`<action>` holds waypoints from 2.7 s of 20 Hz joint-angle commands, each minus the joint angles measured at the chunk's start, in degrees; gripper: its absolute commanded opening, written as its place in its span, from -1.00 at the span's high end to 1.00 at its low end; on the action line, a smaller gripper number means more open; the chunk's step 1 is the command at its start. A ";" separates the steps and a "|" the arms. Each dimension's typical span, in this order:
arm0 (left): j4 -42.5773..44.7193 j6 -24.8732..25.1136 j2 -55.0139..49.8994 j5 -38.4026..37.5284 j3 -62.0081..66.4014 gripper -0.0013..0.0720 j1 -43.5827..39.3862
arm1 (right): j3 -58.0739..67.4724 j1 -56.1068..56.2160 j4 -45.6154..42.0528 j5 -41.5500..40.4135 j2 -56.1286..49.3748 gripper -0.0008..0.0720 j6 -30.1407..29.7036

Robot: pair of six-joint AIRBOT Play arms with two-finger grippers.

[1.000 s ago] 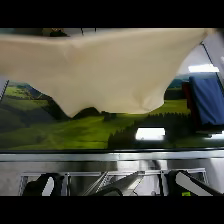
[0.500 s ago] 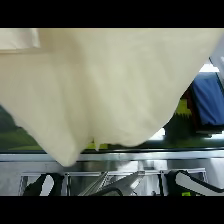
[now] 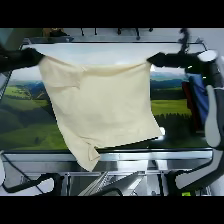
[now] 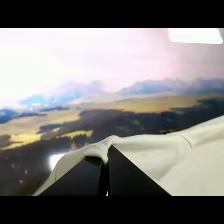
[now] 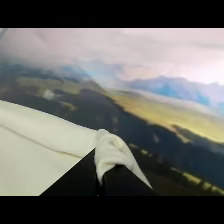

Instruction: Fold the shirts.

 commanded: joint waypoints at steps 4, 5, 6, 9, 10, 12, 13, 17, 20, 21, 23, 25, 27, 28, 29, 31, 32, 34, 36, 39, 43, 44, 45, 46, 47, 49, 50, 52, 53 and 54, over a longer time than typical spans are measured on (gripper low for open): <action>6.80 -2.12 -19.50 -8.39 14.80 -0.96 -1.68 | -0.31 0.22 -4.02 -10.45 -8.94 -0.29 0.04; 6.80 -4.00 -19.80 -12.39 17.59 -0.89 -0.63 | -0.28 -1.36 -4.02 -7.17 -7.63 -0.29 0.17; 6.80 -5.53 -19.63 -17.03 20.00 -0.89 0.85 | -0.31 -3.37 -4.46 -2.78 -6.12 -0.28 1.40; 6.75 -8.17 -16.48 -27.47 18.80 -0.86 5.77 | -0.72 -10.84 -10.01 14.69 -2.27 -0.27 6.21; 6.73 -8.44 -14.64 -29.33 15.43 -0.86 7.32 | -1.60 -13.07 -12.44 19.71 -1.57 -0.27 7.39; 6.75 -8.37 -9.44 -30.27 4.33 -0.86 9.86 | -6.47 -17.51 -14.29 26.73 -0.11 -0.17 7.91; 6.78 -8.33 -6.14 -29.55 -3.10 -0.86 11.13 | -9.86 -19.39 -14.73 28.06 0.72 -0.17 7.74; 6.78 -7.72 6.54 -22.62 -33.75 -0.86 15.91 | -24.15 -25.81 -14.97 28.44 3.39 -0.18 3.32; 6.51 -6.84 12.09 -18.32 -49.59 -0.86 16.92 | -31.91 -26.75 -15.10 27.41 3.50 -0.18 0.24; 6.56 -6.78 13.09 -16.98 -52.72 -0.86 16.17 | -33.75 -26.40 -15.10 26.75 3.50 -0.18 -0.22; 6.51 -6.80 14.49 -13.79 -57.40 -0.86 13.94 | -36.89 -25.14 -15.10 25.27 3.50 -0.18 -1.81; 5.16 -6.80 15.52 -9.84 -60.63 -0.86 11.08 | -39.21 -23.41 -15.10 23.96 3.48 -0.18 -2.64; 2.29 -6.78 15.72 -5.68 -62.12 -0.86 8.33 | -41.07 -21.16 -15.10 21.99 3.48 -0.18 -3.06; 0.96 -6.75 15.74 -3.76 -62.55 -0.86 6.99 | -41.81 -19.91 -15.10 20.98 3.48 -0.18 -3.08; 0.52 -6.82 15.67 -2.23 -62.62 -0.86 5.38 | -42.38 -18.56 -15.08 20.44 3.48 -0.18 -3.13; 0.59 -6.80 15.67 -0.52 -62.58 -0.81 2.62 | -42.66 -15.47 -15.08 20.44 3.37 -0.18 -3.26; 0.61 -6.82 15.69 -0.11 -62.58 -0.81 1.68 | -42.66 -14.14 -15.08 20.48 3.39 -0.18 -3.23; 0.61 -6.80 15.74 0.22 -62.42 0.44 0.74 | -42.66 -11.87 -14.43 21.20 3.39 -0.17 -3.19; 0.68 -6.80 15.74 -0.68 -61.59 0.93 0.74 | -42.66 -10.21 -13.31 22.93 4.04 0.45 -3.02; 0.66 -6.16 16.76 -6.45 -55.82 0.93 0.74 | -41.81 -9.66 -8.24 24.30 8.31 0.93 -3.02; 0.76 -7.06 26.84 -14.01 -39.12 0.93 0.81 | -30.53 -9.81 1.46 24.37 18.86 0.92 -3.02; 0.76 -7.41 29.55 -14.95 -33.22 0.93 0.81 | -25.18 -9.84 5.14 23.61 21.55 0.92 -3.02; 0.74 -7.98 32.09 -15.91 -25.75 0.93 0.81 | -19.32 -10.21 8.68 22.36 23.91 0.92 -2.99; 0.81 -8.33 33.97 -16.28 -18.47 0.93 0.81 | -13.05 -10.75 11.76 20.35 26.01 0.92 -3.02; 1.29 -8.39 35.54 -16.39 -10.01 0.93 0.81 | -6.95 -11.56 13.31 17.66 27.87 0.92 -2.99; 3.30 -8.41 36.87 -16.50 6.25 0.94 0.81 | 4.35 -13.20 13.42 12.57 31.47 0.93 -2.99; 5.25 -8.59 36.85 -16.70 13.66 0.93 0.81 | 8.90 -14.23 13.44 10.36 33.09 0.93 -2.99; 9.33 -8.98 35.26 -17.73 27.39 0.94 0.81 | 14.49 -16.00 13.29 7.17 35.71 0.93 -3.02; 10.51 -9.01 34.05 -18.18 32.94 0.93 0.81 | 16.17 -16.61 12.79 5.99 36.81 0.92 -2.99; 10.73 -8.94 32.87 -18.18 36.74 0.93 0.79 | 17.09 -16.98 11.78 4.79 37.77 0.92 -3.02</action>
